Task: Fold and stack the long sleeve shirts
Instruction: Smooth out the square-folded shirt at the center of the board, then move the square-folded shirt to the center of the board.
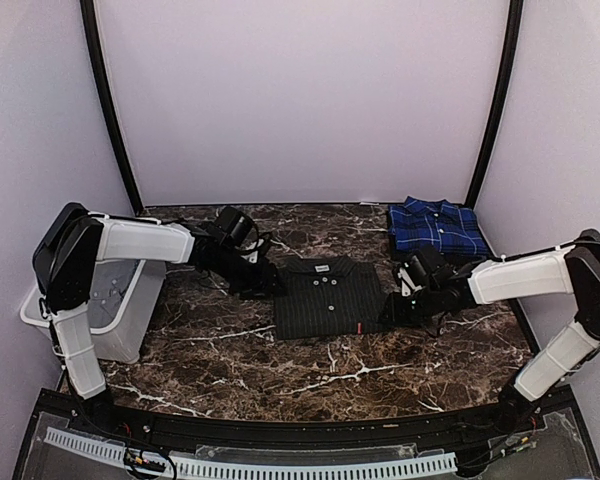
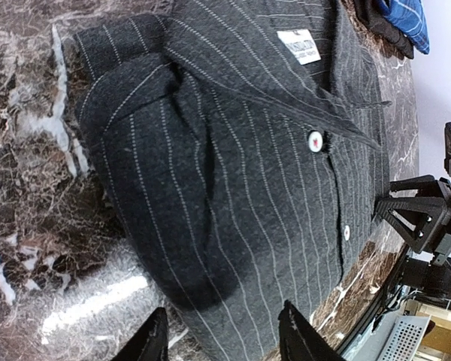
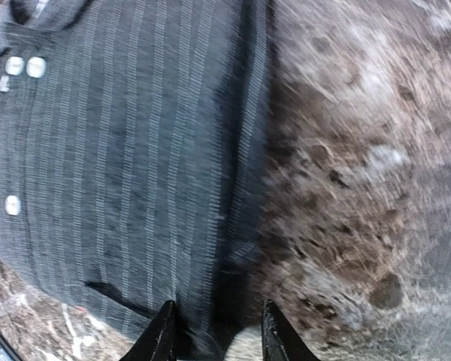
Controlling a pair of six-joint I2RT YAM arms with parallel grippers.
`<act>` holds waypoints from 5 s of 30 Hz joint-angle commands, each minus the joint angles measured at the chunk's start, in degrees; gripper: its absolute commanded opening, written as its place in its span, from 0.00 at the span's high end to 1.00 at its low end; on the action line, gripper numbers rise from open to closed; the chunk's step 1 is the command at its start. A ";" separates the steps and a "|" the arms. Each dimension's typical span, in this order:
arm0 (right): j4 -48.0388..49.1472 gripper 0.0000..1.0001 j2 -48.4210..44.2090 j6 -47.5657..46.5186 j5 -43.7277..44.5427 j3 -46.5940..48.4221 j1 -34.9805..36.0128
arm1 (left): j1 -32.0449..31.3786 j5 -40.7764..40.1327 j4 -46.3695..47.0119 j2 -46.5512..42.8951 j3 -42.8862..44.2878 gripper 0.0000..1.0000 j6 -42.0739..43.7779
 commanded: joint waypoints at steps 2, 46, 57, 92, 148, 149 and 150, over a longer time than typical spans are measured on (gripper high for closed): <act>-0.25 0.65 -1.03 1.47 1.73 -3.30 0.60 | 0.46 0.54 1.66 1.98 -1.64 0.53 -1.06; -8.33 0.01 -4.72 -4.24 22.39 13.89 -3.31 | 4.55 -15.64 -12.53 -3.76 -7.62 1.00 3.98; -4.64 0.05 2.21 -7.90 25.80 18.75 -3.32 | 10.12 -20.44 -17.66 -9.90 -11.37 1.00 8.54; -11.85 0.49 23.73 -18.94 30.82 37.58 -4.49 | 7.14 -6.76 -5.89 -23.16 0.75 0.16 11.93; -18.34 1.00 23.27 -1.25 9.94 32.84 7.27 | 7.13 -3.93 -4.12 -20.00 -3.12 0.16 11.55; -18.15 1.00 23.03 -1.07 9.68 32.65 7.46 | 7.13 -3.95 -4.14 -20.05 -3.12 0.16 11.54; -18.13 0.98 22.61 -0.90 9.57 32.55 7.56 | 7.13 -4.03 -4.15 -20.03 -3.17 0.16 11.54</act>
